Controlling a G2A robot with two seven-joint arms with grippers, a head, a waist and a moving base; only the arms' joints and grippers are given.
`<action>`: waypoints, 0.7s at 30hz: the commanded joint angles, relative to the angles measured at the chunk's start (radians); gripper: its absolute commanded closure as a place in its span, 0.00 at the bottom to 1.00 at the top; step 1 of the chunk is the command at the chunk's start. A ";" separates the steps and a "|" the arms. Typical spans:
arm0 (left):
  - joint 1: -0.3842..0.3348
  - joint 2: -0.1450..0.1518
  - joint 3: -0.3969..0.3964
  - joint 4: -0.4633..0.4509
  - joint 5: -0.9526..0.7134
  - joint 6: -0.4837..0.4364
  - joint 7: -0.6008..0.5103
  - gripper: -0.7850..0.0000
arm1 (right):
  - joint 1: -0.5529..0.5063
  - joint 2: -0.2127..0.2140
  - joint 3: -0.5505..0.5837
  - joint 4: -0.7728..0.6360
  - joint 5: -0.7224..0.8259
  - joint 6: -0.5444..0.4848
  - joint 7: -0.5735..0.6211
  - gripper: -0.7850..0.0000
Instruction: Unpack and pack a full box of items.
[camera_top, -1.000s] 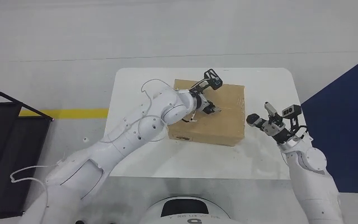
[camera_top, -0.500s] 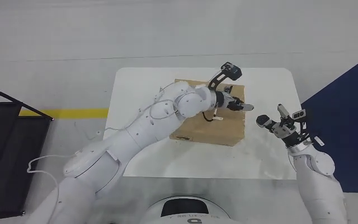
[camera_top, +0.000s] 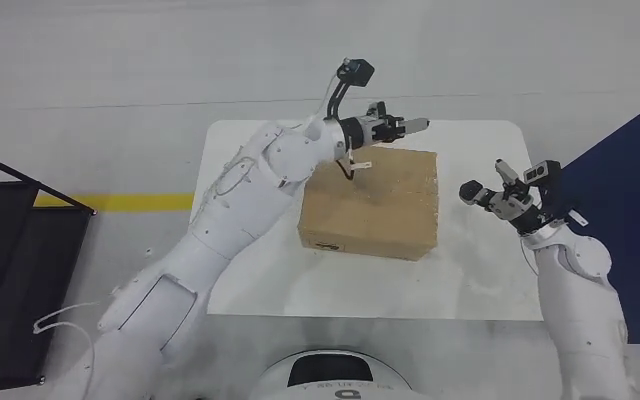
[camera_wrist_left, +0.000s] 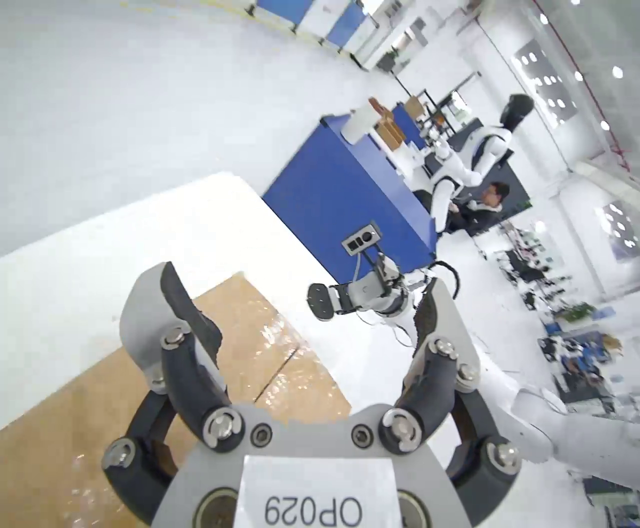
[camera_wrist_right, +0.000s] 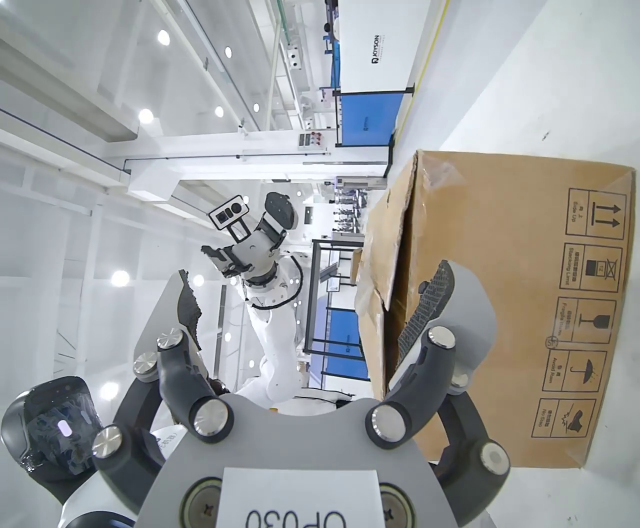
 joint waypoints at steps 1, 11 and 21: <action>0.085 0.030 -0.074 -0.121 0.082 0.034 0.001 0.00 | 0.004 0.003 0.004 -0.014 -0.012 -0.008 0.013 0.00; 0.341 0.099 -0.311 -0.380 0.170 0.087 -0.034 0.00 | 0.056 0.013 -0.060 -0.096 -0.128 0.076 0.049 0.00; 0.361 0.118 -0.365 -0.365 0.244 0.121 -0.069 0.00 | 0.118 0.017 -0.161 -0.102 -0.242 0.176 0.083 0.00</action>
